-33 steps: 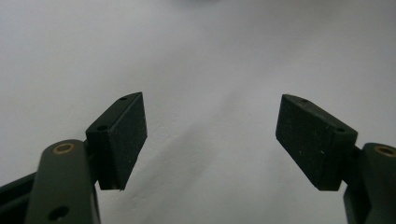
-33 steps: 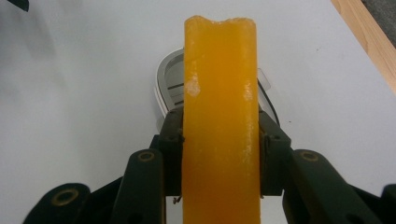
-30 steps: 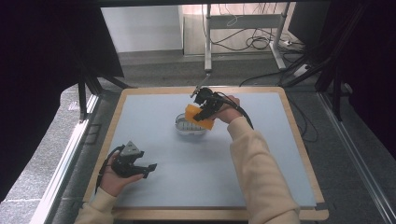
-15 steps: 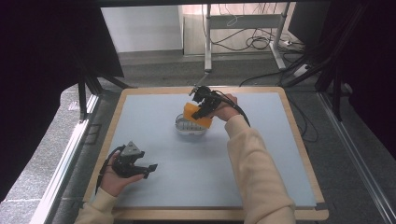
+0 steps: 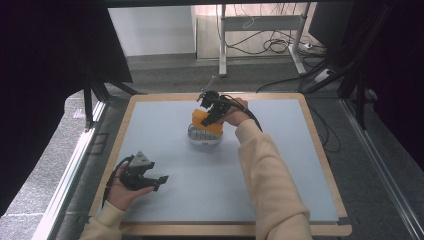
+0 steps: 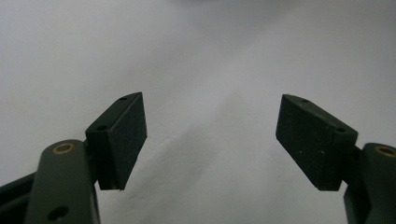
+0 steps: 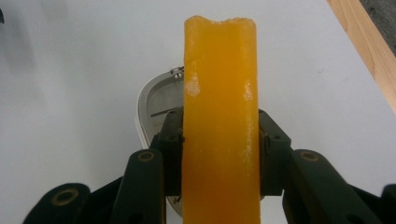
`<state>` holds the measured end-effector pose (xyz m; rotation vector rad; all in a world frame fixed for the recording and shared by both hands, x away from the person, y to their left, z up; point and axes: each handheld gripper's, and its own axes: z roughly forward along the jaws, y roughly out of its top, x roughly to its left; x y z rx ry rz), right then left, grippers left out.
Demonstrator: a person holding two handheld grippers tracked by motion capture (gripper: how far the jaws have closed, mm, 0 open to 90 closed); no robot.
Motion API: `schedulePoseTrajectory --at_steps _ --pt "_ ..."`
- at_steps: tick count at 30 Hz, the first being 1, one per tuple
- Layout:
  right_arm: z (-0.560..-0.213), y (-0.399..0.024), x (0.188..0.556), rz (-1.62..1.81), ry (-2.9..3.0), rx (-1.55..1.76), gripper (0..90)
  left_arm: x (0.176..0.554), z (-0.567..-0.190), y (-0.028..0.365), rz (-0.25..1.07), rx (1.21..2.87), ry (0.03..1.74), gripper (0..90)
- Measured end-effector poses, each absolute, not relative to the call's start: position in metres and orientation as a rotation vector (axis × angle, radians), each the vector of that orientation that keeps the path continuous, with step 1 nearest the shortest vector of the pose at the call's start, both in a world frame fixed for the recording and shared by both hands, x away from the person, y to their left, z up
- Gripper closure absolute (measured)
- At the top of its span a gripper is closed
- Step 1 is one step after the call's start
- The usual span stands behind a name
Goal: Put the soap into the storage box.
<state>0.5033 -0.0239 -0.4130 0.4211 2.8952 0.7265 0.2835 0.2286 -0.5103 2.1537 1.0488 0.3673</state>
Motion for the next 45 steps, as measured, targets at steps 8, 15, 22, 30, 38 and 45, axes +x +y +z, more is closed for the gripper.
schedulePoseTrajectory --at_steps 8,15,22,30,38,45 --pt "-0.420 -0.016 0.508 0.693 2.918 0.380 61.5 0.284 -0.511 0.228 0.359 2.152 1.052 24.5" --pt "-0.429 -0.010 0.510 0.668 2.939 0.358 61.5 0.284 -0.512 0.228 0.361 2.160 1.046 24.5" --pt "-0.435 -0.007 0.512 0.641 2.963 0.339 61.5 0.284 -0.511 0.229 0.362 2.158 1.049 24.5" --pt "-0.443 -0.008 0.514 0.627 2.984 0.324 61.4 0.284 -0.512 0.228 0.357 2.158 1.053 24.5" --pt "-0.435 -0.015 0.516 0.740 2.918 0.446 50.2 0.284 -0.512 0.227 0.356 2.164 1.046 24.5" --pt "-0.430 -0.024 0.517 0.805 2.809 0.581 34.4 0.284 -0.512 0.226 0.356 2.166 1.046 24.5"
